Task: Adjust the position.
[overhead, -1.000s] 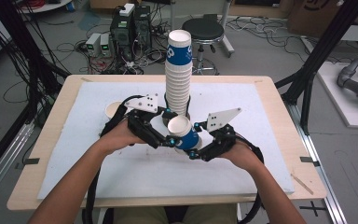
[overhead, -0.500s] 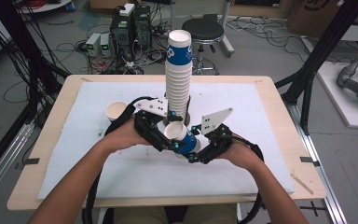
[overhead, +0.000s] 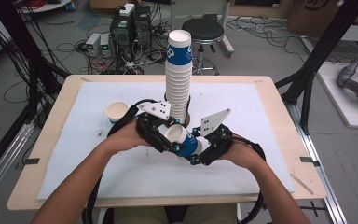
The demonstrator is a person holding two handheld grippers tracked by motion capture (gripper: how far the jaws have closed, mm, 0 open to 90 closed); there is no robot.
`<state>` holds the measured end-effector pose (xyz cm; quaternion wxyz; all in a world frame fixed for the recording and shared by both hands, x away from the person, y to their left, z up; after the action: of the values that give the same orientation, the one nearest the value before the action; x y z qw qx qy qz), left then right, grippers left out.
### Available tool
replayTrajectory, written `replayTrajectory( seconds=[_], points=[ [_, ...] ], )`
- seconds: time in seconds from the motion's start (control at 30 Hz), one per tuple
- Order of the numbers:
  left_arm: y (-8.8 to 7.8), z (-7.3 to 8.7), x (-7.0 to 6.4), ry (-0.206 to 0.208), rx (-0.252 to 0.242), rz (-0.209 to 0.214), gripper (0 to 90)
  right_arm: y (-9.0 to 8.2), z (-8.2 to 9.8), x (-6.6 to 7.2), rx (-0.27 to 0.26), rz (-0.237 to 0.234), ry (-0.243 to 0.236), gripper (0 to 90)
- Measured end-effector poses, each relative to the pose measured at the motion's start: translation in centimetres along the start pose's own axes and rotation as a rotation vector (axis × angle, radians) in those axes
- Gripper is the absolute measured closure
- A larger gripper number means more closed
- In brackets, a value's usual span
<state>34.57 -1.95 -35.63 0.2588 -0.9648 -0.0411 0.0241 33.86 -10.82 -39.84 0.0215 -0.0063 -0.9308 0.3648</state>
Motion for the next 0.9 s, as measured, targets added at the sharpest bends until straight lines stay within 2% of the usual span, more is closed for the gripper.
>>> replayTrajectory(
  seconds=[0.2, 0.3, 0.43, 0.57, 0.77, 0.9],
  points=[
    [-0.2, 0.5, 0.2, -0.019, -0.011, 0.008, 28.5, -0.1, 0.0, 0.0, -0.015, 0.000, -0.002, 22.5],
    [-0.4, 0.4, 0.2, -0.019, -0.034, 0.002, 28.4, -0.3, -0.1, -0.1, -0.048, 0.009, 0.008, 21.0],
    [-0.7, 0.3, 0.4, -0.017, -0.058, -0.006, 28.4, -1.0, -0.3, -0.1, -0.120, 0.017, 0.042, 20.0],
    [-0.9, 0.3, 0.7, -0.029, -0.075, -0.020, 28.5, -2.1, -0.3, -0.3, -0.193, 0.029, 0.049, 19.5],
    [-1.3, 0.6, 1.4, -0.065, -0.136, -0.048, 28.5, -3.7, -0.3, -0.7, -0.303, 0.077, 0.066, 17.5],
    [-1.8, 0.8, 1.9, -0.088, -0.204, -0.087, 28.5, -4.5, -0.2, -1.1, -0.366, 0.111, 0.090, 13.4]
  ],
)
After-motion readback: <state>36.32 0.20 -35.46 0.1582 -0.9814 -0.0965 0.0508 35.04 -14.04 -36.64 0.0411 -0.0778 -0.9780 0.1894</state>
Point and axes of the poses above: each handheld gripper's, and its own axes: y roughly forward along the jaws, z roughly out of its underside, x roughly to its left, the point moved 9 cm from there along y, roughly forward along the jaws, and after that the axes turned 6 degrees about -z, right-handed, at the moved point
